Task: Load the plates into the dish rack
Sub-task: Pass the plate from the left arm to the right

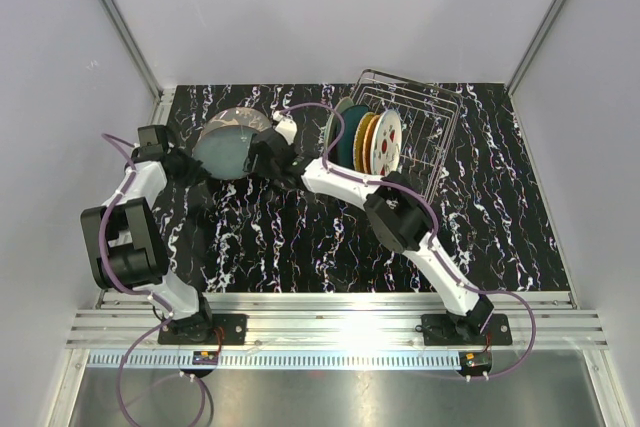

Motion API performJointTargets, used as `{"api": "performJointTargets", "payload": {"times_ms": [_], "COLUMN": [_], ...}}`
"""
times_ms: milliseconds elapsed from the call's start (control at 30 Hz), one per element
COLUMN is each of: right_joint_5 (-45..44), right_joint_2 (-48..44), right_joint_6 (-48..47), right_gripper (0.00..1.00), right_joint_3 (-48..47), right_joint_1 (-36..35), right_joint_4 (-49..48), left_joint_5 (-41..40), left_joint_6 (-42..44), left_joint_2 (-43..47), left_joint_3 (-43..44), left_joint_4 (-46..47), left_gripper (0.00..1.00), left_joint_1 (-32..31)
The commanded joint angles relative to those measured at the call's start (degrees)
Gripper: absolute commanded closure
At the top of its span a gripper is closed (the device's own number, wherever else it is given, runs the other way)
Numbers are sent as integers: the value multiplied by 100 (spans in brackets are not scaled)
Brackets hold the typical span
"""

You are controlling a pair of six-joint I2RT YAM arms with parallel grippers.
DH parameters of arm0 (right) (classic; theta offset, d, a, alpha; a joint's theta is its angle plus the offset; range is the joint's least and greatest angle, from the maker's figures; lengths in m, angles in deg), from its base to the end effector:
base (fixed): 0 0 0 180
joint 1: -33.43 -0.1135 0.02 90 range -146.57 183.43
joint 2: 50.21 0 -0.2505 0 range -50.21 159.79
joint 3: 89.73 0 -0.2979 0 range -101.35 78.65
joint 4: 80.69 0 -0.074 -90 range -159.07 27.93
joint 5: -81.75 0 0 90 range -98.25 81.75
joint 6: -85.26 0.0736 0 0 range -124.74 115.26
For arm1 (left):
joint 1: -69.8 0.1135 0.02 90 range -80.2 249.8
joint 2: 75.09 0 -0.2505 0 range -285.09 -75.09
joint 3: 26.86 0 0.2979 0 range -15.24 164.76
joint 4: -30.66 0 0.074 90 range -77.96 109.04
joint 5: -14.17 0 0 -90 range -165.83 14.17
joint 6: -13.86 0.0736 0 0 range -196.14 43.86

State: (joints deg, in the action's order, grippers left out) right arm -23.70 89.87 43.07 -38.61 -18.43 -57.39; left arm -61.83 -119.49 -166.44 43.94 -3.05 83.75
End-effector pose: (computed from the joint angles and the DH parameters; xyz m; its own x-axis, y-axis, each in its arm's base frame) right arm 0.4007 0.4785 0.1343 -0.6961 0.2698 -0.6653 -0.1589 0.8458 0.5093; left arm 0.3826 0.0767 0.1413 -0.5064 -0.8121 -0.2900 -0.6111 0.5752 -0.5438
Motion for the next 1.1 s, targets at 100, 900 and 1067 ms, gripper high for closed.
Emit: {"api": "performJointTargets", "payload": {"times_ms": [100, 900, 1067], "right_joint_5": [-55, -407, -425], "right_joint_2": [178, -85, -138], "right_joint_6": [202, 527, 492], "right_gripper": [28, 80, 87], "right_joint_3": [-369, -500, -562], "right_joint_1": [-17, 132, 193], "right_joint_4": [-149, -351, -342], "left_joint_5": [621, 428, 542], "left_joint_6": [161, 600, 635], "left_joint_2": [82, 12, -58], "left_joint_3": [33, 199, 234], "left_joint_4": [283, 29, 3], "left_gripper": [100, 97, 96], "left_joint_1": [-51, -508, -552]}}
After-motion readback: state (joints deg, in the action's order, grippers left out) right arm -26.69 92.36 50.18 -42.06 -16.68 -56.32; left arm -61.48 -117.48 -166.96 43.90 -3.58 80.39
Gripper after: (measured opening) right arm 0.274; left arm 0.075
